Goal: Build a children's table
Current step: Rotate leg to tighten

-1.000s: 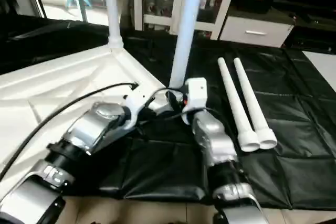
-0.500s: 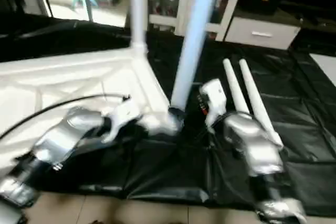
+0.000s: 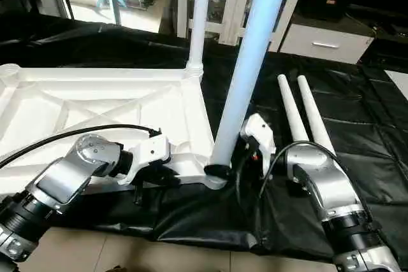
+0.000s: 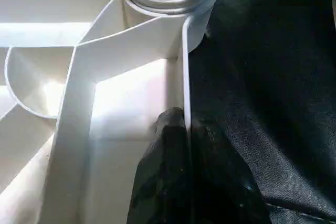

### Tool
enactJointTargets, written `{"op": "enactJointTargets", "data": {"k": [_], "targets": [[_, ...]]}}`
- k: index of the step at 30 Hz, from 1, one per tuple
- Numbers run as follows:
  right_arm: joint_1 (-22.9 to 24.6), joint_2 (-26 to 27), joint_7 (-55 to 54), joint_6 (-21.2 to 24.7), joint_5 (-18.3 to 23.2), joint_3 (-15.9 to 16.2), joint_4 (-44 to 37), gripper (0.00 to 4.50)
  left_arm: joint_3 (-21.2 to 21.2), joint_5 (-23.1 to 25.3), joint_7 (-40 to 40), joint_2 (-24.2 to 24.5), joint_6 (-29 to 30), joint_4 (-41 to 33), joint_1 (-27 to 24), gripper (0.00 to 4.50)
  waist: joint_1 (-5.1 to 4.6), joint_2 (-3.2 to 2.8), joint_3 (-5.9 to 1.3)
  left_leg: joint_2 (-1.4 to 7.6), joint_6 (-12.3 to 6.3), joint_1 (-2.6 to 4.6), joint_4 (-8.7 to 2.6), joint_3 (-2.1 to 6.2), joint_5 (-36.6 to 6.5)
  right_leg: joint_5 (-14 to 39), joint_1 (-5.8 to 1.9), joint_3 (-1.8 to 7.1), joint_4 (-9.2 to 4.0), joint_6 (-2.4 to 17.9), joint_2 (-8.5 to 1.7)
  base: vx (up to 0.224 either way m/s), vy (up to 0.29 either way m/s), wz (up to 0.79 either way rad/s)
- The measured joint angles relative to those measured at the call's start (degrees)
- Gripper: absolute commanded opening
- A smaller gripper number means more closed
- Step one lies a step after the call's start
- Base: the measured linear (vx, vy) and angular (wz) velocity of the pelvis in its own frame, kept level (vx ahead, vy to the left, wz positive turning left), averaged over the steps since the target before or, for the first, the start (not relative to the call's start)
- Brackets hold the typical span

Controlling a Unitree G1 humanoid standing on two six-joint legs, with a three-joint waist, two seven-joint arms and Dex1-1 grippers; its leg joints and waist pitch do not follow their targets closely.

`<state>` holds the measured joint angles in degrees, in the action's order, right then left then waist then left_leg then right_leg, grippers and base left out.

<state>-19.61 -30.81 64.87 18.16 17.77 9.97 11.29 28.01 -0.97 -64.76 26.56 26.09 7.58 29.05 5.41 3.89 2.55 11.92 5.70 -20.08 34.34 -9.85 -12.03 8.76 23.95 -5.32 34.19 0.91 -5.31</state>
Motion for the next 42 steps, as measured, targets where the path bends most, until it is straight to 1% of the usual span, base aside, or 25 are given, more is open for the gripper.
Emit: {"op": "enactJointTargets", "data": {"k": [2,3,6,7,8,9,13,14,22,23,24,29,34,37,40,42], "targets": [[0.2,-0.4,0.7,-0.1,0.0,0.1,0.0,4.13,0.0,0.0,0.0,0.0,0.0,0.0,0.0,0.00,0.01,0.00,0.00,0.00,0.00,0.00,0.00,0.00,0.0,0.0,-0.01,0.00,0.01,0.0,0.00,0.000,0.000,0.00],[0.4,-0.6,0.8,-0.2,0.0,0.1,0.0,4.13,0.0,0.0,0.0,0.1,0.0,0.0,0.0,0.00,0.01,0.00,0.00,0.00,0.00,0.00,0.00,0.00,0.0,0.0,-0.01,0.00,0.02,0.0,0.00,0.000,0.000,0.00],[1.0,-0.7,1.5,-0.2,0.0,0.1,0.0,3.80,0.0,0.0,0.0,0.3,0.0,0.0,0.0,0.00,0.00,0.00,0.00,0.00,0.00,0.02,0.01,0.00,0.0,0.0,-0.02,0.00,0.04,0.0,0.00,0.000,0.000,0.00],[1.0,-0.7,1.8,-0.2,0.0,0.1,0.0,3.77,0.0,0.0,0.0,0.3,0.0,0.0,0.0,0.00,-0.02,0.00,0.00,0.00,0.00,0.01,0.01,0.01,0.0,0.0,-0.02,0.00,0.04,0.0,0.00,0.000,0.000,0.00],[1.0,-0.8,1.9,-0.2,0.0,0.1,0.0,3.61,0.0,0.0,0.0,0.3,0.0,0.0,0.0,0.00,-0.02,0.00,0.00,0.00,0.00,0.01,0.01,0.01,0.0,0.0,-0.02,0.00,0.05,0.0,0.00,0.000,0.000,0.00],[1.0,-0.8,1.9,-0.2,0.0,0.1,0.0,3.61,0.0,0.0,0.0,0.4,0.0,0.0,0.0,0.00,0.01,0.00,0.00,0.00,0.00,0.02,0.01,0.01,0.0,0.0,-0.02,0.00,0.06,0.0,0.00,0.000,0.000,0.00],[1.0,-0.9,2.0,-0.2,0.0,0.1,0.0,3.18,0.0,0.0,-0.1,0.4,0.0,0.0,0.0,0.00,0.01,0.00,0.00,0.00,0.00,0.02,0.02,0.01,0.0,0.0,-0.02,0.00,0.06,0.0,0.00,0.000,0.000,0.00],[1.0,-0.9,2.0,-0.2,0.0,0.1,0.0,3.18,0.0,0.0,-0.1,0.5,0.0,0.0,0.0,0.00,0.02,0.00,0.00,0.00,0.00,0.02,0.02,0.01,0.0,0.0,-0.01,0.00,0.06,0.0,0.00,0.000,0.000,0.00],[1.3,-1.1,3.0,-0.2,0.0,0.0,0.0,2.44,0.1,-0.1,-1.5,0.7,0.0,0.0,0.0,0.00,0.06,0.01,-0.01,0.00,0.00,0.02,0.13,0.02,0.0,0.0,-0.04,0.01,0.17,0.0,-0.01,0.000,0.000,0.00],[1.4,-1.2,3.1,-0.2,0.0,0.0,0.0,2.44,0.2,-0.1,-1.5,0.7,0.0,0.0,0.0,0.00,0.06,0.01,-0.01,0.00,0.00,0.02,0.14,0.02,0.0,0.0,-0.05,0.02,0.19,0.0,-0.01,0.000,0.000,0.00],[1.4,-1.2,3.1,-0.3,0.0,-0.1,0.0,2.25,0.3,-0.2,-1.6,0.8,0.0,0.0,0.0,0.00,0.06,0.01,-0.01,0.00,0.00,0.02,0.14,0.02,0.0,0.0,-0.06,0.01,0.20,0.0,-0.01,0.000,0.000,0.00],[1.4,-1.3,3.1,-0.3,0.0,0.0,-0.2,2.10,0.3,-0.2,-1.7,0.8,0.0,0.0,0.0,0.00,0.09,0.05,-0.03,0.00,0.00,0.02,0.14,0.03,0.0,0.0,-0.08,0.02,0.21,0.0,-0.01,0.000,0.000,0.00],[1.6,-1.0,2.6,-0.9,-0.4,-0.1,-0.4,2.06,0.3,0.0,-1.5,0.6,0.0,0.0,0.0,0.00,0.06,0.07,-0.05,0.00,0.00,0.01,0.14,0.03,0.0,0.0,-0.08,0.02,0.22,0.0,-0.01,0.000,0.000,0.00],[1.0,1.5,-1.8,-2.4,-2.0,-0.7,2.2,2.04,-0.3,0.8,1.4,-0.8,0.3,2.2,0.6,0.00,-0.24,0.17,-0.12,0.00,0.01,0.14,0.15,0.02,0.0,0.0,-0.28,0.02,0.25,0.0,-0.01,0.000,0.000,0.00],[-2.1,6.2,-12.5,-2.4,-4.5,-1.9,7.1,1.99,-1.9,2.6,8.3,-5.2,1.4,8.3,3.4,0.00,-0.78,0.29,-0.19,-0.02,0.04,0.20,0.24,0.10,0.0,0.0,-0.32,0.03,0.22,-0.2,-0.01,0.000,0.000,0.00],[-4.2,9.9,-21.0,-1.1,-5.7,-3.2,10.4,1.99,-3.0,3.3,13.9,-8.9,2.8,12.8,5.5,0.00,-1.16,0.35,-0.24,-0.03,0.06,0.22,0.29,0.19,0.0,0.0,-0.34,0.01,0.20,-0.2,-0.01,0.000,0.000,0.00]]}}
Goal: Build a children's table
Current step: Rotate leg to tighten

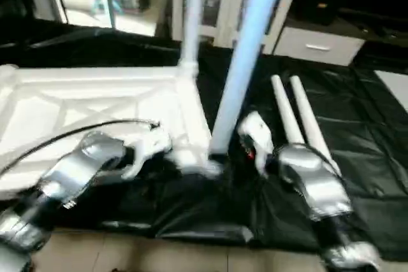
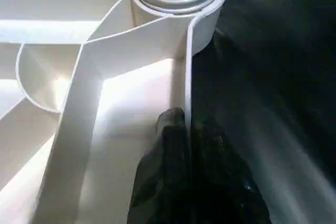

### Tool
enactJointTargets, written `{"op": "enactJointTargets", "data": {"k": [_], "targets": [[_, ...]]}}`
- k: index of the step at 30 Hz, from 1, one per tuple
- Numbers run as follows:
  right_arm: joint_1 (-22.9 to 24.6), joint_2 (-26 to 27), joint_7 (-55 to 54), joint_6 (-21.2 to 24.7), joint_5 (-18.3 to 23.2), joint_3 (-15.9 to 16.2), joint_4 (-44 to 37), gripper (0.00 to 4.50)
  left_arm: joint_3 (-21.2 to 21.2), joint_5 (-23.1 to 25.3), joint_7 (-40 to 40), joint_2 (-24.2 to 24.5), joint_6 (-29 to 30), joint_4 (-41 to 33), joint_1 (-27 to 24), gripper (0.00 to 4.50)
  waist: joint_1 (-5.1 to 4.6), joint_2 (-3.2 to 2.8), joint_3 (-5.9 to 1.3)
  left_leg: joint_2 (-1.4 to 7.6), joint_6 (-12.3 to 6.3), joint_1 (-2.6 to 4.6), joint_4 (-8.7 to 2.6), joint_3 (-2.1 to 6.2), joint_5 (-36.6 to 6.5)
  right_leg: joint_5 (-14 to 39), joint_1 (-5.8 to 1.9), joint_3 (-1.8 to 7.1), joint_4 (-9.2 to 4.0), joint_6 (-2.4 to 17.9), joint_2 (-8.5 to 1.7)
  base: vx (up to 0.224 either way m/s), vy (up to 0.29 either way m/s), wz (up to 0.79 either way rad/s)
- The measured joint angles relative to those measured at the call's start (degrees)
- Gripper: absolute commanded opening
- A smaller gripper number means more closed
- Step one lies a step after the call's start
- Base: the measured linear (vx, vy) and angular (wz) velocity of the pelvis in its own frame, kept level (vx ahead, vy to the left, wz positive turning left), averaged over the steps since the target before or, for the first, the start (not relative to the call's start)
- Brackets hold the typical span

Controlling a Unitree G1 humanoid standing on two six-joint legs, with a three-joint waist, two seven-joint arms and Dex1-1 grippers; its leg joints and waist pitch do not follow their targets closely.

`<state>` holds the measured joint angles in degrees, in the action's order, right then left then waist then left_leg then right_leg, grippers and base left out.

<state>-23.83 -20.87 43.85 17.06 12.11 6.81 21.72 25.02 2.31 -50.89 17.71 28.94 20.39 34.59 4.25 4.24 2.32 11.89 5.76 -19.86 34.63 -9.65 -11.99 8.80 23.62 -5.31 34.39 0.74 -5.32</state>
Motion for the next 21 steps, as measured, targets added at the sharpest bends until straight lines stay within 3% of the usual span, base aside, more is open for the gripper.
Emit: {"op": "enactJointTargets", "data": {"k": [4,5,9,21], "targets": [[-3.5,7.3,-14.8,1.2,-1.3,-2.5,4.2,1.98,-2.0,0.2,7.7,-5.2,3.0,5.2,2.8,0.00,-0.88,0.02,-0.03,0.00,0.01,-0.03,-0.03,0.08,0.0,0.0,0.02,-0.05,-0.01,0.0,0.00,0.000,0.000,0.00],[-5.7,11.9,-22.9,0.9,-1.8,-4.6,7.6,1.97,-3.2,0.5,11.4,-7.3,3.7,8.2,4.5,0.00,-1.20,0.04,-0.03,0.00,0.03,-0.09,-0.02,0.08,0.0,0.0,0.08,-0.08,0.01,0.0,0.02,0.000,0.000,0.00],[-10.5,18.7,-39.2,-1.7,-3.3,-7.1,13.7,1.97,-4.6,1.7,19.1,-11.9,3.7,13.1,7.1,0.00,-1.11,0.02,-0.03,-0.01,0.14,-0.21,-0.03,0.13,0.1,-0.1,0.25,-0.04,0.03,0.0,0.02,0.000,0.000,0.00],[-12.8,20.6,-43.5,-7.3,-5.2,-7.4,18.3,1.96,-5.2,1.9,21.0,-12.5,2.6,14.9,8.5,0.00,-0.74,-0.08,0.02,0.00,0.07,-0.20,-0.28,-0.14,0.0,0.0,0.35,-0.02,0.06,0.2,0.03,0.000,0.000,0.00]]}}
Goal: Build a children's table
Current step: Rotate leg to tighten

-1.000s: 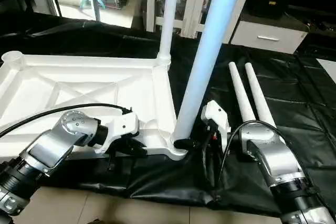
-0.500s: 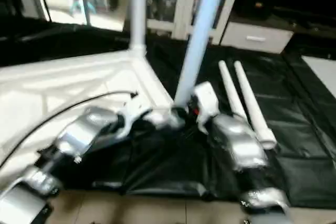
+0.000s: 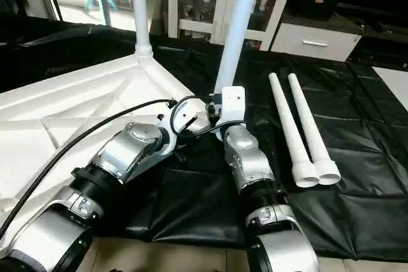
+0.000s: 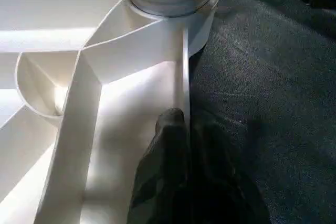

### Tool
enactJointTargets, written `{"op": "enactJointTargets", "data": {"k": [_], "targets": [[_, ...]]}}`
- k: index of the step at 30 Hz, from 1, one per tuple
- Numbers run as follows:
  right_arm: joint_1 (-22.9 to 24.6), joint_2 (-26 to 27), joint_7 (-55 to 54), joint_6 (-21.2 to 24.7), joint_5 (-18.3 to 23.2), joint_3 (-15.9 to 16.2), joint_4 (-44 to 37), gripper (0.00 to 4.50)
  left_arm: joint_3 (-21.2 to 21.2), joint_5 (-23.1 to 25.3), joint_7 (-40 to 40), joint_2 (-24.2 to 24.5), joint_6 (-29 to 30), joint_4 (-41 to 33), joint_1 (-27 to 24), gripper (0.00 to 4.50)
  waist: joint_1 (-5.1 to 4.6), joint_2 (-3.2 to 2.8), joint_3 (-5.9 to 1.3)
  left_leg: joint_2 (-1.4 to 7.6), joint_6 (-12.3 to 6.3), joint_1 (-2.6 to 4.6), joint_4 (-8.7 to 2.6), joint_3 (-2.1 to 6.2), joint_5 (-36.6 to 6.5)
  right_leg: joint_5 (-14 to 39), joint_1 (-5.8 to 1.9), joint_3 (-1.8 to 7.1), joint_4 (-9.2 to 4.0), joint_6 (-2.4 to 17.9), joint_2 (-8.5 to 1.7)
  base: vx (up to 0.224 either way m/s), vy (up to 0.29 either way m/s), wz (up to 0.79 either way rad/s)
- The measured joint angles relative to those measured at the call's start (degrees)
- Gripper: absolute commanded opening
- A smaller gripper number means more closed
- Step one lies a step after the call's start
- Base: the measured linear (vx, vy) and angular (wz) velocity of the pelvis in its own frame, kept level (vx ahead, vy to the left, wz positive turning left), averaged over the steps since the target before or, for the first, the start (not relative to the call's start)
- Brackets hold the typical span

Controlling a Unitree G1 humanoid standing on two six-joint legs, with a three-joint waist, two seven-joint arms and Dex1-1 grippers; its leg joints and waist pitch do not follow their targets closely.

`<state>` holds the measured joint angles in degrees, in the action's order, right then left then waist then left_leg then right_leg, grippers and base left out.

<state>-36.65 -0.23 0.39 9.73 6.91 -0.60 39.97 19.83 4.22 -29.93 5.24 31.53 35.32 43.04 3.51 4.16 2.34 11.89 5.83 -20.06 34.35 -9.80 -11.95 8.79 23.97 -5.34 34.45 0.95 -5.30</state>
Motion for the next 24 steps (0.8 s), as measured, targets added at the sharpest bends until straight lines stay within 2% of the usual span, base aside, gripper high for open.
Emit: {"op": "enactJointTargets", "data": {"k": [2,3,4,7,9,12,14,16,24], "targets": [[0.5,-0.2,1.0,-1.3,0.0,0.0,0.1,1.96,0.0,0.0,-0.5,0.3,-0.3,0.0,0.0,0.00,0.00,-0.09,0.06,0.00,0.00,-0.01,0.00,0.00,0.0,0.0,0.00,0.00,0.00,0.0,0.00,0.000,0.000,0.00],[0.6,-0.3,1.6,-1.6,0.1,0.0,0.1,2.52,0.0,0.0,-0.7,0.3,-0.5,0.0,0.0,0.00,0.00,-0.14,0.10,0.00,0.00,-0.01,0.00,0.00,0.0,0.0,0.00,0.00,0.01,0.0,0.00,0.000,0.000,0.00],[0.7,-0.5,2.2,-1.7,0.2,-0.1,0.0,2.66,0.0,0.0,-0.9,0.4,-0.6,0.0,0.0,0.00,0.00,-0.15,0.10,0.00,0.00,-0.01,-0.01,0.01,0.0,0.0,0.01,0.00,0.01,0.0,0.00,0.000,0.000,0.00],[2.4,-1.1,6.3,-0.4,1.6,-0.3,-1.9,2.69,0.1,0.2,-1.1,1.3,-1.7,0.2,0.0,0.00,-0.05,-0.17,0.12,0.00,0.00,-0.03,-0.04,0.01,0.0,0.0,0.01,0.00,0.00,0.0,0.00,0.000,0.000,0.00],[4.3,-1.3,8.4,0.3,2.5,-0.4,-3.3,3.09,0.1,0.7,-1.3,2.2,-3.6,0.8,0.0,0.00,-0.25,-0.28,0.18,0.00,0.00,-0.06,-0.05,0.02,0.0,0.0,0.02,0.01,-0.01,0.0,0.01,0.000,0.000,0.00],[5.8,-2.4,9.0,0.3,2.6,-0.3,-4.5,3.13,0.2,1.4,-2.2,2.6,-6.0,1.5,0.1,0.00,-0.14,-0.55,0.36,0.00,0.00,-0.04,-0.05,0.00,0.0,0.0,0.04,0.04,-0.01,0.0,0.01,0.000,0.000,0.00],[6.1,-2.9,9.1,0.3,2.5,-0.3,-6.0,3.52,0.2,1.8,-2.5,2.7,-7.2,2.1,0.2,0.00,-0.11,-0.73,0.48,0.00,0.00,-0.04,-0.06,-0.01,0.0,0.0,0.03,0.05,0.00,0.0,0.01,0.000,0.000,0.00],[6.7,-3.2,9.5,0.3,2.4,-0.3,-7.8,3.62,0.3,2.1,-2.9,2.8,-8.4,2.7,0.3,0.00,-0.03,-0.90,0.54,0.00,0.00,-0.02,-0.09,-0.02,0.0,0.0,0.03,0.05,0.00,0.0,0.01,0.000,0.000,0.00],[10.3,-4.6,9.1,1.5,1.5,-0.2,-12.7,4.26,1.4,4.2,-3.2,2.0,-18.1,10.5,2.8,0.00,0.96,-1.54,0.58,-0.03,-0.01,-0.03,-0.12,-0.04,0.0,0.0,0.02,0.07,-0.03,-0.1,-0.03,0.000,0.000,0.00]]}}
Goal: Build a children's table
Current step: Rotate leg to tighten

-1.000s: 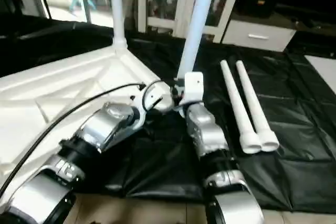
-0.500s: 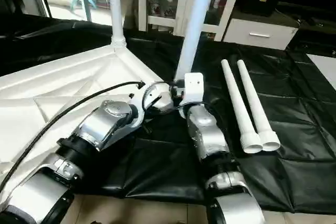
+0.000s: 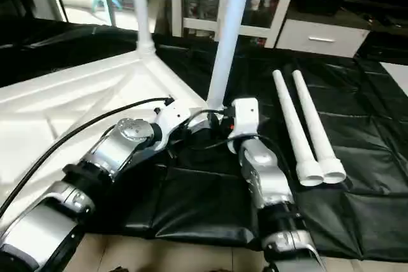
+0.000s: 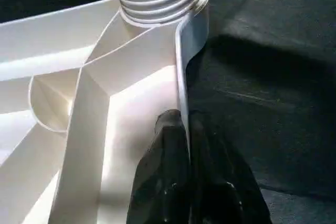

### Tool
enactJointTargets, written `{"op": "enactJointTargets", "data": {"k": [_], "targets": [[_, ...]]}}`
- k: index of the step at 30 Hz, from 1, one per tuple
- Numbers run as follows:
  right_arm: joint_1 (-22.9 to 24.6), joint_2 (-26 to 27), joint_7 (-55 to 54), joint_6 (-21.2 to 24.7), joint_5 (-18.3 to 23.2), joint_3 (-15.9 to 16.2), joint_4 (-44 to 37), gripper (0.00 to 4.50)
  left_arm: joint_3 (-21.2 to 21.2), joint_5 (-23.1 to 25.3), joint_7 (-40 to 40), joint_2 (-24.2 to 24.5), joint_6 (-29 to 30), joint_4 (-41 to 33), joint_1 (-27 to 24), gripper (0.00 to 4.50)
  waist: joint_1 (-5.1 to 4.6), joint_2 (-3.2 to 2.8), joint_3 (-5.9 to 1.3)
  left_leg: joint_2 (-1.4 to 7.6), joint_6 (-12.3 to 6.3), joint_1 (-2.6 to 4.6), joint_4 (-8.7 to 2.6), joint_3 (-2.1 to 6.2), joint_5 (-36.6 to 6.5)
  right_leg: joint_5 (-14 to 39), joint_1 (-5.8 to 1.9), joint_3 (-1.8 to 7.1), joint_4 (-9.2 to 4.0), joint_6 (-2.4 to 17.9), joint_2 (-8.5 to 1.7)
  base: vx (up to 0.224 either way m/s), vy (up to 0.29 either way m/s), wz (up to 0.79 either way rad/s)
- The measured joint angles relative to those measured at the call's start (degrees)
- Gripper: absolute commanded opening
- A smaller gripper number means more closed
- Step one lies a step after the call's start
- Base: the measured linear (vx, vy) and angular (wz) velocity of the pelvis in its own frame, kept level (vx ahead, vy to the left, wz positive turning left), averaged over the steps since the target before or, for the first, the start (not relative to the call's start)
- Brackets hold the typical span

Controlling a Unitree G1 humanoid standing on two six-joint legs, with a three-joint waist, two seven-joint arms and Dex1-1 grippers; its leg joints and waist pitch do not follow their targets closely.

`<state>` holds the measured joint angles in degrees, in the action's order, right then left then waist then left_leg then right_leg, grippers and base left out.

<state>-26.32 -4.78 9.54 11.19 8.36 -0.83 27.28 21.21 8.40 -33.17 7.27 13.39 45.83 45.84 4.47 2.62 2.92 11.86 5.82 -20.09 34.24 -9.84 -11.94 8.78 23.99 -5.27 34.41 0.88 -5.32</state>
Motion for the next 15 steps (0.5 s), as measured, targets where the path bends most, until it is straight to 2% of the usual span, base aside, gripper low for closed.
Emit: {"op": "enactJointTargets", "data": {"k": [2,5,8,12,15], "targets": [[0.2,-0.3,-0.3,0.1,-0.1,0.0,-0.6,4.33,-0.6,0.0,0.3,-0.4,-2.0,1.0,0.1,0.57,0.45,-0.09,-0.01,0.00,0.00,0.00,-0.01,-0.01,0.0,0.1,0.01,0.00,0.01,-0.1,0.00,0.000,0.000,0.00],[1.2,-0.4,-0.2,0.8,-0.2,0.4,-1.9,4.33,-3.7,-3.3,0.2,-1.7,-5.7,-0.2,0.1,0.76,0.80,0.24,0.13,0.04,-0.07,0.00,0.03,0.02,0.1,0.0,0.08,-0.13,0.00,0.1,0.00,0.000,0.000,0.00],[1.4,-0.4,-0.2,1.2,-0.7,0.7,-2.4,4.33,-4.7,-4.3,0.3,-1.5,-7.2,-1.2,0.4,0.97,0.51,0.28,0.13,0.00,-0.16,-0.01,0.05,-0.01,0.1,0.0,0.07,0.00,-0.12,0.1,-0.03,0.000,0.000,0.00],[2.4,-0.7,0.5,1.6,-0.7,0.7,-4.1,4.33,-6.1,-6.0,-2.0,0.2,-5.5,-6.0,-1.5,1.26,0.23,0.32,0.15,0.03,-0.19,-0.01,-0.09,-0.04,0.0,0.0,0.14,0.00,-0.14,0.1,-0.01,0.000,0.000,0.00],[3.7,-1.4,2.3,1.9,-0.4,0.8,-6.4,4.33,-6.3,-7.2,-6.9,3.9,-1.3,-13.7,-5.2,1.50,0.17,0.34,0.16,0.06,-0.18,0.00,-0.16,-0.08,0.0,0.1,0.18,-0.01,-0.07,0.1,0.01,0.000,0.000,0.00]]}}
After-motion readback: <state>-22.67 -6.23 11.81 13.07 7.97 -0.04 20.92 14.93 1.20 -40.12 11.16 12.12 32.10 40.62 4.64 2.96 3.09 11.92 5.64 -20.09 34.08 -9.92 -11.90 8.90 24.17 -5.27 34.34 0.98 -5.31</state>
